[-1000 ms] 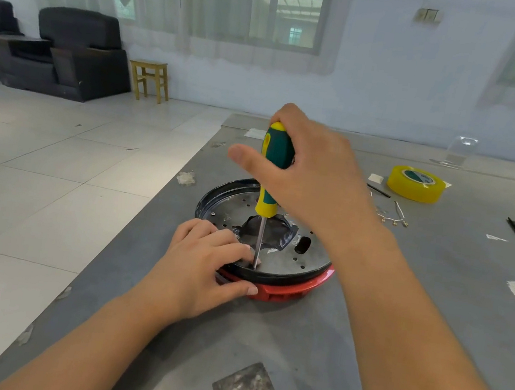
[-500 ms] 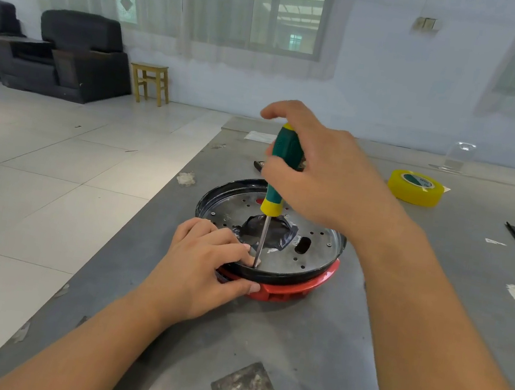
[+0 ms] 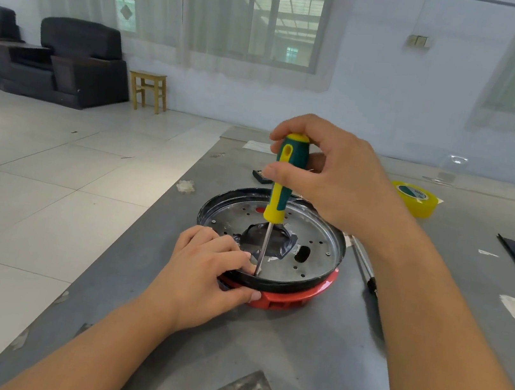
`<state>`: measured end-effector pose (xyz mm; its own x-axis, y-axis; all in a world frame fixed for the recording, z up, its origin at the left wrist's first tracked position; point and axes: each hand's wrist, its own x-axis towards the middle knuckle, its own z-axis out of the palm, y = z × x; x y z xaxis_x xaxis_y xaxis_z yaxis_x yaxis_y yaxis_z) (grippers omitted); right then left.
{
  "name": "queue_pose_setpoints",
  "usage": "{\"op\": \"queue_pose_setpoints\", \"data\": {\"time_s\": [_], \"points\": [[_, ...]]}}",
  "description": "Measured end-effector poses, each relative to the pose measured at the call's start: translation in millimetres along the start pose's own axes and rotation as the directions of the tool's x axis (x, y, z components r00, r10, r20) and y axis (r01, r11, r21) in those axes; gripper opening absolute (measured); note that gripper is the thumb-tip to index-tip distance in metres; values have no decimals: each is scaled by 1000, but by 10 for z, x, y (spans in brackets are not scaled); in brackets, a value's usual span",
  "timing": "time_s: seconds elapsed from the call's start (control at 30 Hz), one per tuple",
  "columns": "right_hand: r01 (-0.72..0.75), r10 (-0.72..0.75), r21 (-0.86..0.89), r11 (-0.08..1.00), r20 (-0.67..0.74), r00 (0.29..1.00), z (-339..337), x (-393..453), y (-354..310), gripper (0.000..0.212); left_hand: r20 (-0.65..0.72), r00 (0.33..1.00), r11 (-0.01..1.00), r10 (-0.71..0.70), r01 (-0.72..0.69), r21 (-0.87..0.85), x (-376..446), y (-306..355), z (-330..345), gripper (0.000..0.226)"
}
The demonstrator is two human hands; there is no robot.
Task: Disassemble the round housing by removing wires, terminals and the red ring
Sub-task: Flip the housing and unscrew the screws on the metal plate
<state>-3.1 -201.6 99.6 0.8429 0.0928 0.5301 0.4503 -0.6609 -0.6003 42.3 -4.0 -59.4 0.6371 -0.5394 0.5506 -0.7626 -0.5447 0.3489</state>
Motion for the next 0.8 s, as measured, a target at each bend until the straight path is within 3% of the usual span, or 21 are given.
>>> {"op": "queue_pose_setpoints", "data": {"time_s": [0.1,0.17,0.2,0.27,0.33,0.37,0.53,0.63,0.8], "points": [[13,-54,254,967,157,986,8,-24,-17,41,0,1000,1000,6,-6,0,-3,-8,8,44],[9,-64,282,959,188,980,32,-24,-34,39,3,1000,1000,10,-10,1,4,-9,11,45],[10,-47,221,975,163,985,64,-24,-56,35,0,1000,1000,12,-12,1,6,-14,15,45],[61,-58,-90,994,38,998,156,-28,-86,22,-7,1000,1000,10,-10,-3,-1,-21,23,43],[116,-163,-420,900,-77,984,259,-40,-92,20,-10,1000,1000,11,-11,1,-4,-17,27,42],[126,-204,-489,863,-109,973,293,-39,-96,27,-10,1000,1000,13,-13,4,-1,-15,29,41],[122,-191,-439,890,-118,974,276,-20,-105,28,-8,1000,1000,7,-7,3,10,-1,16,39],[121,-144,-433,893,-22,989,172,-23,-135,38,-4,1000,1000,12,-12,4,3,-9,6,40],[52,-33,-201,978,96,995,-4,-25,-101,56,3,1000,1000,16,-16,15,4,-6,-2,48]]}}
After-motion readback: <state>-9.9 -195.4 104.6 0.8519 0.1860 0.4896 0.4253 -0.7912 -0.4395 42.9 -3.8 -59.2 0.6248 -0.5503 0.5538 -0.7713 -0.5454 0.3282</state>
